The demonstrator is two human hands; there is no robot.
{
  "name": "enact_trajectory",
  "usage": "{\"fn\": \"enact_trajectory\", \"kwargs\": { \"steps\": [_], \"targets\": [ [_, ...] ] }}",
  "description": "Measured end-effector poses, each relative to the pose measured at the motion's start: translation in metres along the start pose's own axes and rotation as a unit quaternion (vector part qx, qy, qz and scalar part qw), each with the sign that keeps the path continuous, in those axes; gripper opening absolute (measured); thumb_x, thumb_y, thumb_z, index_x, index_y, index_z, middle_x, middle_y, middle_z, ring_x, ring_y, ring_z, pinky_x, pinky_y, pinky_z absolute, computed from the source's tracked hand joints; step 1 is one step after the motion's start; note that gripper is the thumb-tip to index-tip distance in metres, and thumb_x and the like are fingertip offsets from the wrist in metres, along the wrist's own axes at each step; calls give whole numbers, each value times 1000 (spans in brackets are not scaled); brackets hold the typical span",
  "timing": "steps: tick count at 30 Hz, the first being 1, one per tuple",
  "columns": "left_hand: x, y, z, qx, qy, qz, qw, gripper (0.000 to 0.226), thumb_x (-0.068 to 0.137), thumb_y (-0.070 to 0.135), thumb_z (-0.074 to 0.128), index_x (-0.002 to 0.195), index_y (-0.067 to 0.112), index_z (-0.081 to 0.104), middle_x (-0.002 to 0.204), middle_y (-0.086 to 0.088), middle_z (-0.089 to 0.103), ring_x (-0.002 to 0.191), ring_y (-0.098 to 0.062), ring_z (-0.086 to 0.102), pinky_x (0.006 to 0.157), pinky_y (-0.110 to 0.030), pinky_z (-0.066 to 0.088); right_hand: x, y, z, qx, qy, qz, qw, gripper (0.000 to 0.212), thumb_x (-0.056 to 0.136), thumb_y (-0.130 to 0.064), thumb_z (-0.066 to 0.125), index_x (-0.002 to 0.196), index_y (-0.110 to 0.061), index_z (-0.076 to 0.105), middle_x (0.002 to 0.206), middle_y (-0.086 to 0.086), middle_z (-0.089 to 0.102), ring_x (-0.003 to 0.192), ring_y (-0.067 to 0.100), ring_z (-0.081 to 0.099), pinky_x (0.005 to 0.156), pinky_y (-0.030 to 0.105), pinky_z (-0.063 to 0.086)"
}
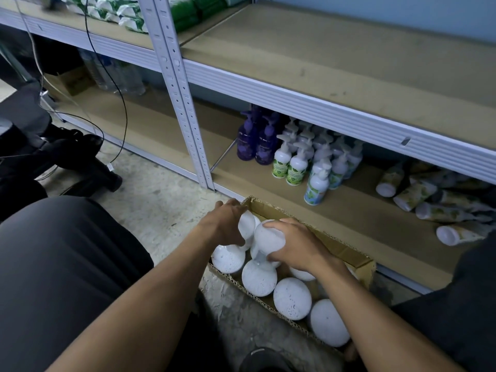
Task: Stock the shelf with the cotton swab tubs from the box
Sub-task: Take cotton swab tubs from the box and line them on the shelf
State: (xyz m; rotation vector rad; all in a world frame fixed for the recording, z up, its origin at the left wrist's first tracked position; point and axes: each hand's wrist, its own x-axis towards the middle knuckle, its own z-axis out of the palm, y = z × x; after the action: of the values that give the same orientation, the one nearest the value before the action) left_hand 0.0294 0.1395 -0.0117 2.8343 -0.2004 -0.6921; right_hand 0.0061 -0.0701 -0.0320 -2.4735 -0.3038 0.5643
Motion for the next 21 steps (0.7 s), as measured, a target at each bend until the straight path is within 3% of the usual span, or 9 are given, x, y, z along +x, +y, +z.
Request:
{"fn": "enact_trajectory", "kwargs": {
  "steps": [8, 12, 15, 18, 21],
  "targets": [
    [-18, 17, -31, -7, 39, 15, 999, 97, 68, 43, 77, 153, 23, 34, 148, 0, 37, 131, -31, 34, 106, -46, 43, -14, -17, -41, -26, 8, -18, 999, 75, 64, -30, 82, 133, -45, 56, 140, -8, 45, 129, 10, 44, 103, 28, 42],
    [-29, 28, -52, 4, 53, 35, 998, 97, 68, 47, 77, 153, 24, 34, 149, 0, 37, 133, -30, 35, 110, -42, 38, -35, -31, -69, -47, 27, -21, 998, 69, 71, -33, 80, 134, -47, 55, 139, -11, 45, 126, 8, 44, 91, 22, 38],
    [-42, 36, -72, 8, 57, 55, 997, 101, 62, 54, 74, 152, 26, 36, 149, 0, 39, 135, -29, 36, 112, -43, 36, -53, -46, -93, -67, 43, -8, 997, 69, 68, -44, 80, 132, -51, 55, 139, -12, 48, 123, 10, 48, 91, 28, 45],
    [-58, 50, -96, 10, 71, 78, 994, 104, 56, 62, 69, 149, 28, 40, 147, 2, 43, 132, -24, 43, 107, -41, 43, -76, -63, -122, -83, 57, 4, 995, 70, 61, -53, 80, 128, -54, 57, 139, -15, 52, 119, 9, 52, 86, 31, 51],
    [-75, 68, -122, 8, 88, 106, 990, 89, 60, 61, 72, 141, 32, 48, 137, 7, 50, 119, -16, 50, 96, -32, 47, -104, -80, -156, -92, 65, 6, 994, 66, 67, -53, 80, 129, -53, 58, 142, -14, 50, 125, 9, 48, 81, 31, 49]
  ]
}}
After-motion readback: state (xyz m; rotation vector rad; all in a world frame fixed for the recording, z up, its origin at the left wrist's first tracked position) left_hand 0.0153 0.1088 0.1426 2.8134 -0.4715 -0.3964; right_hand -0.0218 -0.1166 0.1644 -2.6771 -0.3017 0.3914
